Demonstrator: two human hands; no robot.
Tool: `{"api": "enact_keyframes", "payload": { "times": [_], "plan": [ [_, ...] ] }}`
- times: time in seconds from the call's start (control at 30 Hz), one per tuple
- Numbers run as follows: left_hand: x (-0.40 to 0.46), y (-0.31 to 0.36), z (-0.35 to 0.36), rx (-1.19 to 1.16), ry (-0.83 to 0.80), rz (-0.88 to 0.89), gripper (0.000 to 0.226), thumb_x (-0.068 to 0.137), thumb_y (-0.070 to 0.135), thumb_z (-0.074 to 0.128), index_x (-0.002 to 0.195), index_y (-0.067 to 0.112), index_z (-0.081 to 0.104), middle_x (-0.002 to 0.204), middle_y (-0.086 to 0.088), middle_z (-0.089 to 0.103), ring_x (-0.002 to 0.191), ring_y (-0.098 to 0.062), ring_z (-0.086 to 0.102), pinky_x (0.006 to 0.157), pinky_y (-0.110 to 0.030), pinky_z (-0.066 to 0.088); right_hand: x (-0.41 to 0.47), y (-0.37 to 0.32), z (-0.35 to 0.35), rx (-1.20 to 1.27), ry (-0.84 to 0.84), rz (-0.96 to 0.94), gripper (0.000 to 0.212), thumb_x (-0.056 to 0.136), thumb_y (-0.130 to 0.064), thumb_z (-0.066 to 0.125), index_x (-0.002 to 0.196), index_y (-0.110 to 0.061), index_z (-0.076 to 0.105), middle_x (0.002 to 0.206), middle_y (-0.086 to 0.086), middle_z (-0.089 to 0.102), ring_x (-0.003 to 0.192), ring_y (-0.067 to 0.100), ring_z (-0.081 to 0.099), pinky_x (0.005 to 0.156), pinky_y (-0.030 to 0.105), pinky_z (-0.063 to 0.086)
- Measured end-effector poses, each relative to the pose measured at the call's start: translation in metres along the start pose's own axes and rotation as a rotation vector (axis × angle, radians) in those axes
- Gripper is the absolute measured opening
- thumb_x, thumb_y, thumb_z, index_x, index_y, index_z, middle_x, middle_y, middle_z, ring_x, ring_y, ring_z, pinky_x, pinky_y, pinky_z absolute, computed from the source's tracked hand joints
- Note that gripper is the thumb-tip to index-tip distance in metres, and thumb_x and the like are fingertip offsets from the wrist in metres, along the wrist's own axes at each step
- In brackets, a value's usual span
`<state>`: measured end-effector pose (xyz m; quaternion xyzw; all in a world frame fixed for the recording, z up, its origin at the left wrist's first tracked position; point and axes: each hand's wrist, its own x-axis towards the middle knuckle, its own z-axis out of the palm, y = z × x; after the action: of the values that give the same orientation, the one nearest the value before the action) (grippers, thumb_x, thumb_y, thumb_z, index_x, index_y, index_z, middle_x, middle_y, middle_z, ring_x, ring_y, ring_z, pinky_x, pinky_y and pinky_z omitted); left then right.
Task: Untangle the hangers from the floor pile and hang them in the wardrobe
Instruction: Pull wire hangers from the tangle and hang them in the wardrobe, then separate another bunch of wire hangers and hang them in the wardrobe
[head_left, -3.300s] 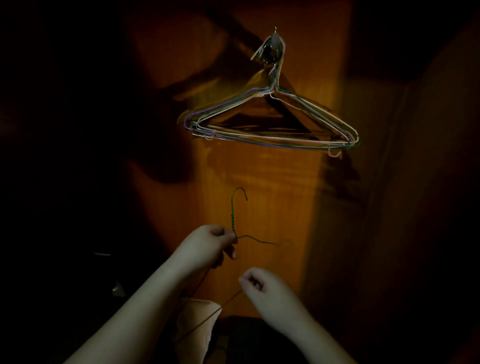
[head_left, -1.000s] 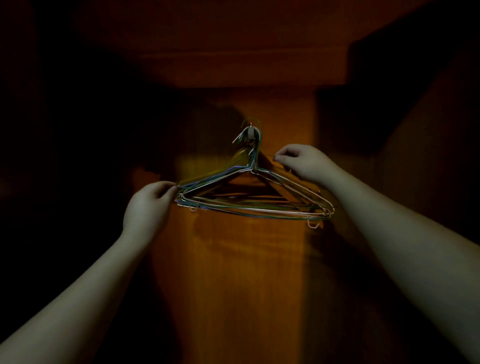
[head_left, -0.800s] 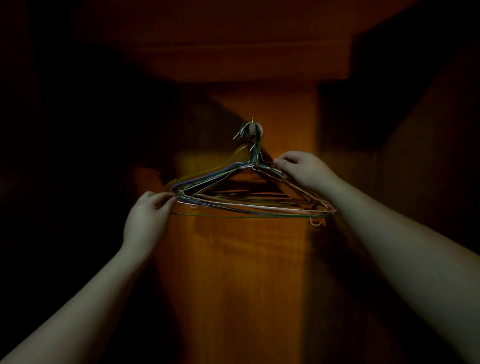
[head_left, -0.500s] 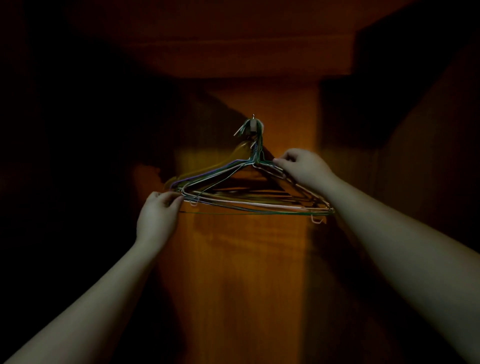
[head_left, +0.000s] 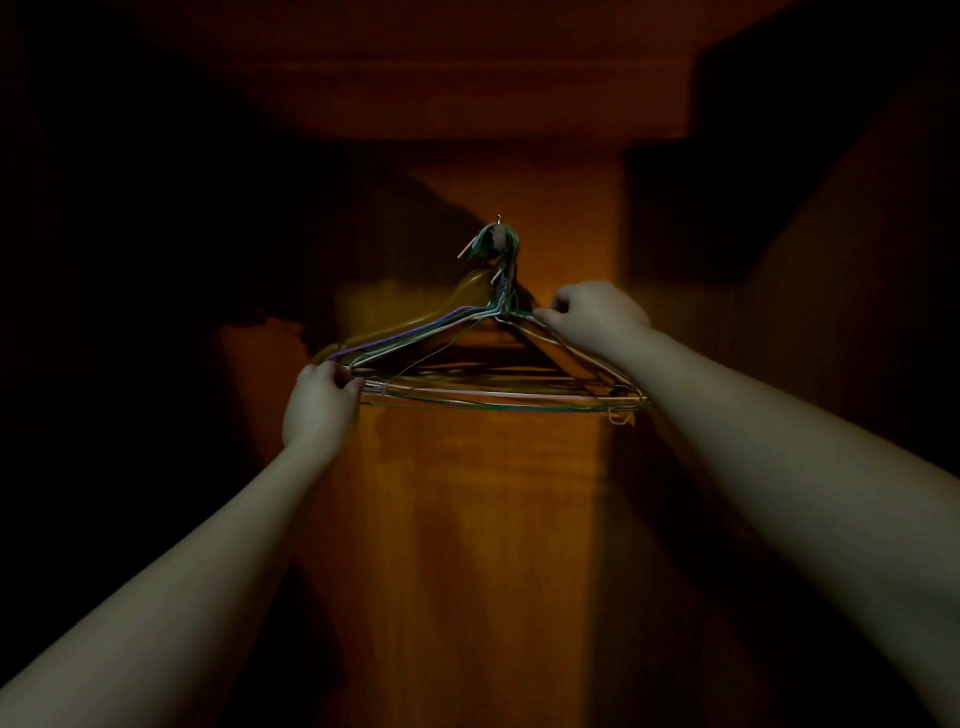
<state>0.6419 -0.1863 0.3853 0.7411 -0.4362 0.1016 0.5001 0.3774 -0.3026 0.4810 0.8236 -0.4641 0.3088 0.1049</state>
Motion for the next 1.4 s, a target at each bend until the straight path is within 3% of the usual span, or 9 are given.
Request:
{"api": "enact_keyframes", "payload": {
  "times": [0.3, 0.5, 0.63, 0.83, 0.97, 1.07, 1.13, 1.3, 1.4],
  "plan": [
    [-0.013, -0.015, -0.017, -0.028, -0.038, -0.006, 0.028, 0.1, 0.03, 0.05, 0.12, 0.013, 0.06, 0.12, -0.008, 0.053, 0.08, -0.016, 0.053, 0.055, -0.026, 0.037, -0.017, -0.017, -0.012, -0.089, -0.003, 0.126, 0.034, 0.096, -0.048, 0.051, 0.106, -0.017, 0.061, 0.092, 0.003, 0.058, 0.083, 0.02, 0.055, 0.064, 0.031, 0.044],
    [-0.048, -0.03, -0.027, -0.031, -0.088, 0.013, 0.028, 0.1, 0.028, 0.049, 0.118, 0.008, 0.058, 0.12, -0.008, 0.053, 0.088, -0.017, 0.051, 0.064, -0.031, 0.044, -0.075, -0.02, -0.012, -0.01, 0.082, 0.079, 0.021, 0.096, -0.038, 0.051, 0.093, -0.018, 0.057, 0.092, 0.003, 0.057, 0.081, 0.021, 0.055, 0.064, 0.032, 0.041],
    [-0.092, -0.045, -0.027, 0.01, -0.361, 0.06, 0.028, 0.1, 0.028, 0.05, 0.121, 0.011, 0.057, 0.119, -0.008, 0.056, 0.083, -0.019, 0.056, 0.057, -0.026, 0.041, -0.148, -0.015, 0.006, 0.073, -0.144, 0.044, 0.024, 0.097, -0.038, 0.05, 0.104, -0.018, 0.062, 0.096, 0.001, 0.058, 0.082, 0.017, 0.054, 0.067, 0.029, 0.038],
    [-0.185, -0.061, -0.018, 0.154, -0.757, -0.036, 0.03, 0.101, 0.031, 0.049, 0.126, 0.014, 0.054, 0.096, -0.009, 0.063, 0.059, -0.015, 0.053, 0.045, -0.027, 0.038, -0.278, 0.013, 0.048, 0.181, -0.559, 0.149, 0.035, 0.099, -0.042, 0.049, 0.124, -0.021, 0.06, 0.117, 0.002, 0.06, 0.104, 0.019, 0.057, 0.085, 0.035, 0.049],
    [-0.263, -0.052, -0.003, 0.149, -0.857, -0.101, 0.037, 0.101, 0.032, 0.049, 0.135, 0.018, 0.05, 0.093, -0.006, 0.066, 0.058, -0.012, 0.053, 0.046, -0.025, 0.038, -0.374, 0.042, 0.077, 0.33, -0.634, 0.279, 0.03, 0.097, -0.046, 0.049, 0.119, -0.029, 0.061, 0.11, -0.005, 0.061, 0.091, 0.011, 0.056, 0.07, 0.028, 0.043],
    [-0.336, -0.034, 0.016, 0.153, -0.922, -0.078, 0.041, 0.101, 0.031, 0.049, 0.14, 0.015, 0.048, 0.128, -0.007, 0.06, 0.095, -0.011, 0.058, 0.072, -0.025, 0.041, -0.451, 0.075, 0.08, 0.4, -0.681, 0.377, 0.027, 0.098, -0.043, 0.05, 0.116, -0.029, 0.062, 0.107, -0.007, 0.059, 0.094, 0.012, 0.057, 0.073, 0.028, 0.042],
    [-0.383, -0.018, 0.03, 0.133, -0.973, -0.087, 0.042, 0.101, 0.033, 0.05, 0.139, 0.015, 0.048, 0.135, -0.007, 0.056, 0.114, -0.017, 0.055, 0.081, -0.026, 0.04, -0.5, 0.099, 0.074, 0.417, -0.696, 0.422, 0.023, 0.098, -0.041, 0.05, 0.113, -0.028, 0.062, 0.103, -0.009, 0.058, 0.096, 0.012, 0.057, 0.075, 0.028, 0.041],
    [-0.489, 0.04, 0.069, 0.139, -1.141, -0.03, 0.028, 0.1, 0.038, 0.049, 0.117, 0.018, 0.058, 0.103, 0.002, 0.063, 0.077, -0.015, 0.06, 0.06, -0.027, 0.043, -0.62, 0.165, 0.05, 0.405, -0.689, 0.587, 0.023, 0.098, -0.04, 0.049, 0.112, -0.028, 0.064, 0.107, -0.007, 0.061, 0.095, 0.012, 0.056, 0.077, 0.028, 0.042],
    [-0.546, 0.076, 0.094, 0.159, -1.232, 0.088, 0.024, 0.1, 0.036, 0.049, 0.11, 0.02, 0.062, 0.094, 0.001, 0.063, 0.07, -0.016, 0.06, 0.056, -0.028, 0.043, -0.68, 0.201, 0.032, 0.334, -0.715, 0.667, 0.027, 0.099, -0.038, 0.046, 0.113, -0.025, 0.064, 0.11, -0.006, 0.062, 0.097, 0.011, 0.056, 0.078, 0.027, 0.042]
  ]
}}
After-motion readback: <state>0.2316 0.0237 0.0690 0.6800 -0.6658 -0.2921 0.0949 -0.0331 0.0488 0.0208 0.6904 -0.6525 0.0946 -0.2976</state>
